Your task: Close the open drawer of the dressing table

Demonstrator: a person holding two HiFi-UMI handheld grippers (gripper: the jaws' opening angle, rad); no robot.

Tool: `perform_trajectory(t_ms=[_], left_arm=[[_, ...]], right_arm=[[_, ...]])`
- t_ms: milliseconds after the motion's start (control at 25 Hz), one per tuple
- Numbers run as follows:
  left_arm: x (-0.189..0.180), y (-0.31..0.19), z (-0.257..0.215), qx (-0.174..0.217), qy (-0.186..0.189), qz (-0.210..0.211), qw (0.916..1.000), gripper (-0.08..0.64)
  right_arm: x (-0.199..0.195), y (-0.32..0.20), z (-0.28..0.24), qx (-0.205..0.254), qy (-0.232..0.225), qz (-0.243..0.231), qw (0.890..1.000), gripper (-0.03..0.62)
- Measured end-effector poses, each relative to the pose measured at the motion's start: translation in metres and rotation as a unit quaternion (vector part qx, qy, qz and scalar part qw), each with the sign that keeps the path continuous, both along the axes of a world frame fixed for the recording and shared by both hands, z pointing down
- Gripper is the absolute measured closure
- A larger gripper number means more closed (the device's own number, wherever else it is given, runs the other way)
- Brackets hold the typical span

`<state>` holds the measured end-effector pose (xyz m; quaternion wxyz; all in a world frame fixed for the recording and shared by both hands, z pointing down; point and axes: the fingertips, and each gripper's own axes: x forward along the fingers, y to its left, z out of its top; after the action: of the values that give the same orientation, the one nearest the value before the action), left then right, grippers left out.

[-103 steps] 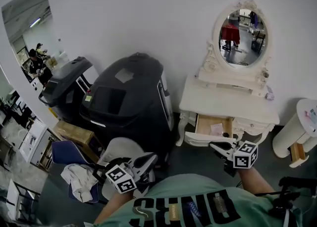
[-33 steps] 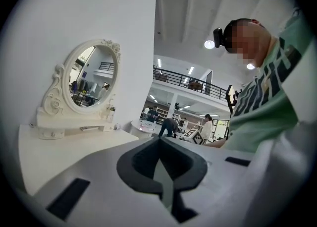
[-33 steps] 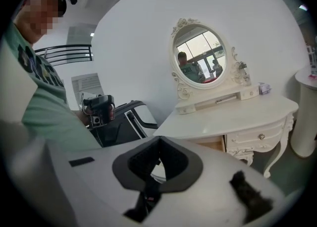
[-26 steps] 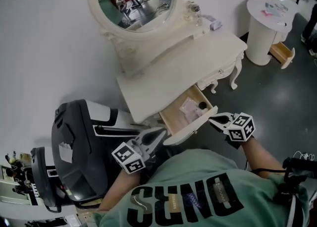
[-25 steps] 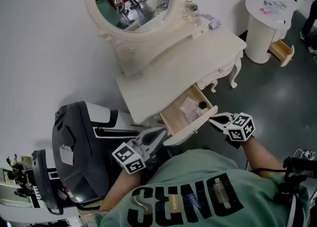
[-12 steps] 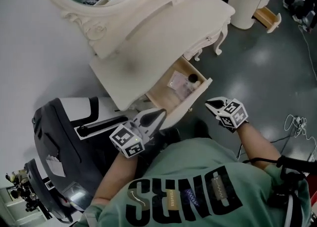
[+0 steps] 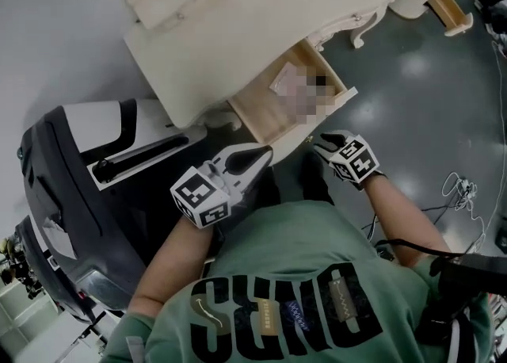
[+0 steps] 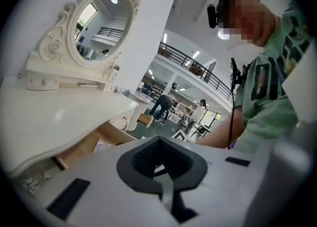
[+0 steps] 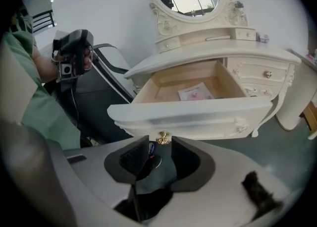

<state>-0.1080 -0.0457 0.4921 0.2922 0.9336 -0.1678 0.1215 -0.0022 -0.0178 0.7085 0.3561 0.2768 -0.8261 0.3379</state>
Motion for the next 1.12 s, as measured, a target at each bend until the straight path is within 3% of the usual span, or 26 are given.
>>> perform_trajectory(t_ms=[240,640,1120], left_arm=[[-0.012,0.005,0.017,-0.017,-0.004,-0.016,0.9997,0.552],[-0.016,0.002,0.026,-0.03,0.002,-0.026,0.9992,0.552],[-0.003,-0.001,0.031,-0.034,0.004,-0.02,0.9992,0.552]], right_arm=[[-0.019,0.003,0.045,-0.029,0.037,-0.015,0.999,0.402],[-0.027,0.0,0.07,-0.047,0.068,-0.019,0.996,0.391],[-0.032,0.001,0.071,-0.036,0.08,-0.05,0.995,0.456]])
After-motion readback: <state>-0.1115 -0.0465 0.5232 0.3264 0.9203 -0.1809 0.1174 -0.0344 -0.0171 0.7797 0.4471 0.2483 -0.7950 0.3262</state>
